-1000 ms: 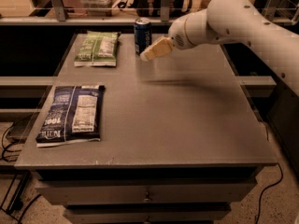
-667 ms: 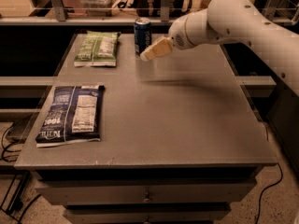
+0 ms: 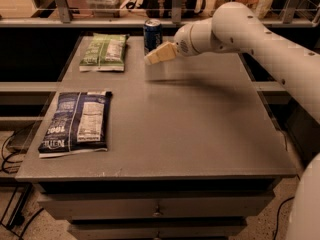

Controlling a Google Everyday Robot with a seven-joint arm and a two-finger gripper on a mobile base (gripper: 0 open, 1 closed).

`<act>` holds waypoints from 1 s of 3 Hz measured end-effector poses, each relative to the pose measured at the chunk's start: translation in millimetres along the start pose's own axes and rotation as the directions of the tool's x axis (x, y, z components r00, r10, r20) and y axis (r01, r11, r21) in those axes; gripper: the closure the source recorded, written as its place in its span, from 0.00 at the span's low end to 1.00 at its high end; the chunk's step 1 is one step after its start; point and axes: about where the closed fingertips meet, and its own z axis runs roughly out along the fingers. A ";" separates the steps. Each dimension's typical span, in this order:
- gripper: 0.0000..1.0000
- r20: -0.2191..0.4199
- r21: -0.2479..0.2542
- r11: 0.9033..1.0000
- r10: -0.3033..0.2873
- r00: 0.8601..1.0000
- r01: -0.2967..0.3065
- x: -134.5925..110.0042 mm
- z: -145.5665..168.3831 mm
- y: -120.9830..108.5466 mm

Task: Pick pepsi can

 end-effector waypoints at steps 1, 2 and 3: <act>0.00 0.047 0.013 0.998 0.058 0.997 -0.059 -1.8 19.8 -9.3; 0.00 0.105 0.016 0.996 0.091 0.990 -0.093 -11.8 39.5 -16.4; 0.18 0.164 0.007 0.994 0.104 0.981 -0.106 -27.8 56.6 -20.3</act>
Offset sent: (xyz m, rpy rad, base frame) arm 0.0647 0.0292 0.0003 0.2131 -0.0448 -0.0706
